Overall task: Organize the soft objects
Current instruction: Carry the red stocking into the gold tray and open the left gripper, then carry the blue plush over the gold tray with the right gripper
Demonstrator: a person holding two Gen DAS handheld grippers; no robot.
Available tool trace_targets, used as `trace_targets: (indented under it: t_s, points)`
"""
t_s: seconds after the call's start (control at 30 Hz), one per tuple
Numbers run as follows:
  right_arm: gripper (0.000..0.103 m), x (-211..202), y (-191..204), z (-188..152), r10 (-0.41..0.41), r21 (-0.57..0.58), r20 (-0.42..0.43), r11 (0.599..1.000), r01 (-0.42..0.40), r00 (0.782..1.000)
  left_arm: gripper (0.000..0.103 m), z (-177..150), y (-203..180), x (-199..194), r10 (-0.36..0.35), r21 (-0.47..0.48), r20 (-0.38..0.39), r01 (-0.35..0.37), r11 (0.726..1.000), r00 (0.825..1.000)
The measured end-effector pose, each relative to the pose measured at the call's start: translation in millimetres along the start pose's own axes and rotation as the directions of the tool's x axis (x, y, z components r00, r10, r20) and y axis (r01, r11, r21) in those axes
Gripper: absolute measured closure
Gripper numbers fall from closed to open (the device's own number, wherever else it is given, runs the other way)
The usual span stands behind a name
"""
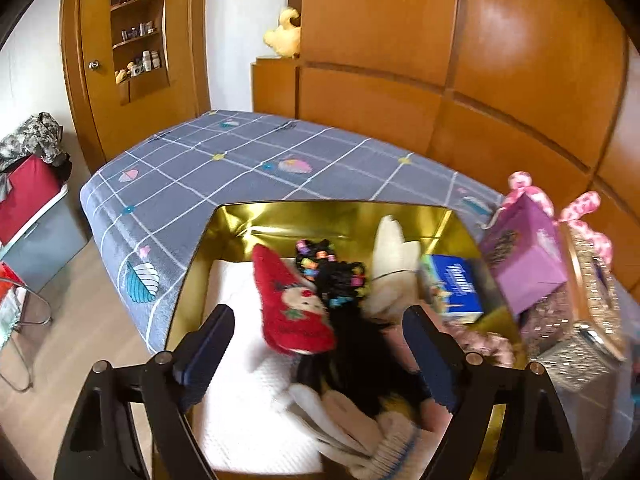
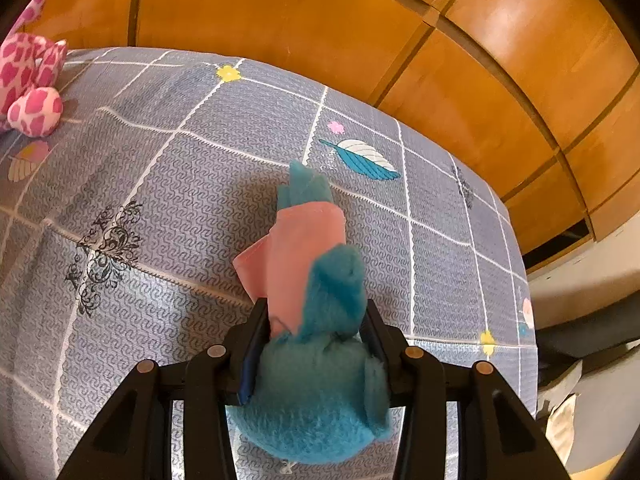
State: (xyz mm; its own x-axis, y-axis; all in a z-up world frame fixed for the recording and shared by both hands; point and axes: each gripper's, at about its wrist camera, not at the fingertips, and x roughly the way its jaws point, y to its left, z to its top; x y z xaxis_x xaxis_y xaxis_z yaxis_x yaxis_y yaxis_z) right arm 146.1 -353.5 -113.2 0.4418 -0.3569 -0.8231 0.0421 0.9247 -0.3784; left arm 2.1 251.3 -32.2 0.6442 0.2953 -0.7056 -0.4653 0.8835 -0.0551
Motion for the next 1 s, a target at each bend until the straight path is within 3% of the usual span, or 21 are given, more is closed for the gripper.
trace_targets:
  t_s: [0.43,0.63,1.0]
  points:
    - [0.059,-1.7,1.6,-0.1,0.004,0.001,-0.004,1.000,-0.004,1.000,0.015,-10.5,-44.4,-23.4,-0.095,0.118,0.012,0.093,0.989,0.995]
    - [0.064,-8.2,-0.3,9.0,0.014,0.055,-0.010,0.998,-0.013,1.000,0.014,-14.3,-54.0,-28.4,-0.120,0.151,0.011,0.117,0.982,0.993]
    - [0.065,-64.2,44.5,34.4,0.162,0.058,0.123,0.984,-0.170,0.979,0.013,-19.7,-54.4,-30.9,-0.147,0.155,0.001,0.145,0.977,0.989]
